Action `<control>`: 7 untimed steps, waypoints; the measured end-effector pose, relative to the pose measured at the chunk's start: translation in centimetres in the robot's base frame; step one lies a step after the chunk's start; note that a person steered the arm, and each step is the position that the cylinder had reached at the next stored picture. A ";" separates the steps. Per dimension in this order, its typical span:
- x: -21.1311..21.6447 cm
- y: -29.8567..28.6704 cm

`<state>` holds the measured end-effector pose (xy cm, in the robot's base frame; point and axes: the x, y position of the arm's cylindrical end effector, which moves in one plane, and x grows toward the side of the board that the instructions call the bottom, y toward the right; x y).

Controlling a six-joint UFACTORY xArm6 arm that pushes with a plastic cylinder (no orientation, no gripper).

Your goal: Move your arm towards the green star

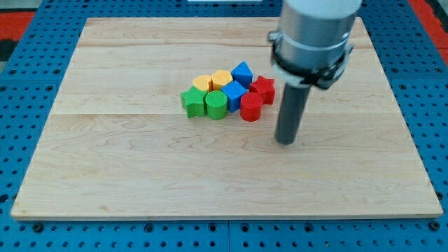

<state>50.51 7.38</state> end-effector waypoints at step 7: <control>-7.9 -17.5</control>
